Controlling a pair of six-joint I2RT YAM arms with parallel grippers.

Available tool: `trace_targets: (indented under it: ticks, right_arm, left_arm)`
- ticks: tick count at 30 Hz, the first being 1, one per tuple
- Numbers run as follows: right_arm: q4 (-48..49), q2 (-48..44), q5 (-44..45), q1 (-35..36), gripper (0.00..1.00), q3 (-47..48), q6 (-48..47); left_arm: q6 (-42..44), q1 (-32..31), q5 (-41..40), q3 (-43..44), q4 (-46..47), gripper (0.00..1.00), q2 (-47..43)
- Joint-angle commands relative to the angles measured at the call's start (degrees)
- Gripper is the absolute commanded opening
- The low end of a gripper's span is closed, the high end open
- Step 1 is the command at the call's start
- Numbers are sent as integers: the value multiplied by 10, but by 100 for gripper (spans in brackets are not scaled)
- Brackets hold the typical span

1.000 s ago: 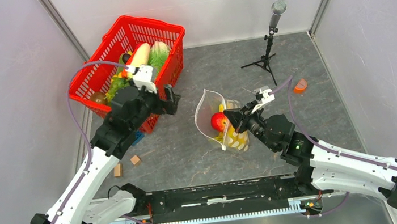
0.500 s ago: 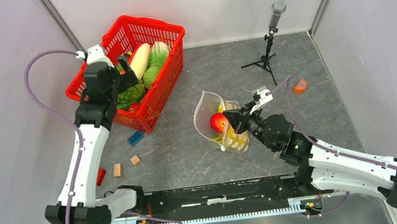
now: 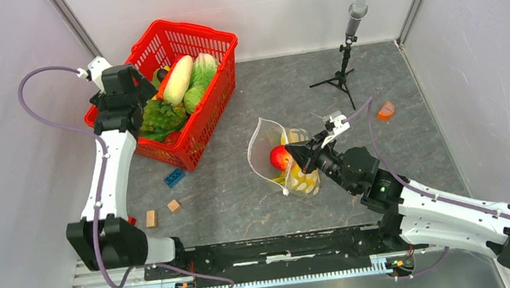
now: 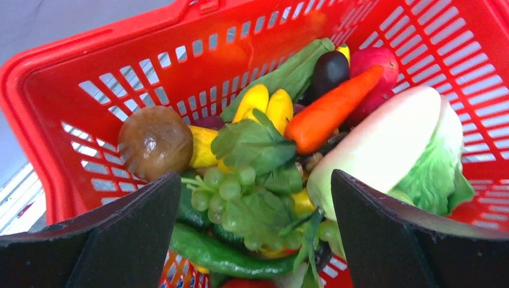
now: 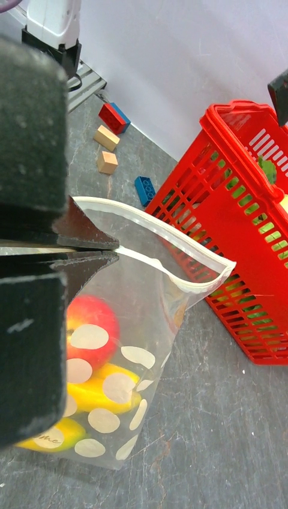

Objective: Place the food in the zip-top bag and seal the zipper
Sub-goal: Pick up the fake vegetable from the bin.

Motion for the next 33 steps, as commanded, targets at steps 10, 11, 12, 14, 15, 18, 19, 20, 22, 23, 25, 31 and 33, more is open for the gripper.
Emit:
trace_targets:
  ticks: [10, 11, 12, 14, 15, 18, 19, 20, 22, 23, 25, 31, 33]
  right_arm:
    - [31, 16, -20, 2, 3, 21, -57]
    - [30, 20, -20, 2, 3, 23, -60]
    - [30, 23, -20, 1, 3, 26, -62]
    - [26, 31, -18, 1, 3, 32, -65]
    - [24, 34, -16, 1, 3, 36, -65]
    - [19, 41, -10, 1, 3, 42, -64]
    - [16, 44, -9, 1, 4, 45, -64]
    - [14, 45, -8, 1, 3, 47, -63]
    - [9, 48, -7, 0, 3, 52, -59]
    - [7, 48, -8, 1, 4, 53, -59]
    - [2, 49, -4, 1, 4, 55, -54]
    - [-11, 48, -2, 1, 3, 58, -34]
    - [-12, 47, -2, 0, 3, 57, -27]
  left_arm:
    - [-80, 74, -66, 65, -30, 100, 120]
    - [-83, 76, -74, 70, -37, 100, 127]
    - [-85, 80, -78, 72, -39, 100, 133]
    - [-103, 85, -81, 72, -40, 100, 140]
    - [-109, 88, -78, 73, -42, 100, 143]
    - [-145, 91, -77, 72, -46, 100, 150]
    - [-148, 92, -72, 72, -43, 100, 152]
    - [-149, 92, -68, 74, -42, 98, 158]
    - [-151, 92, -65, 78, -41, 98, 168]
    - [-148, 91, -64, 80, -42, 98, 172]
    - [-151, 92, -72, 76, -41, 98, 176]
    - [-175, 92, -161, 66, -64, 98, 180]
    - [-184, 92, -184, 68, -71, 98, 184]
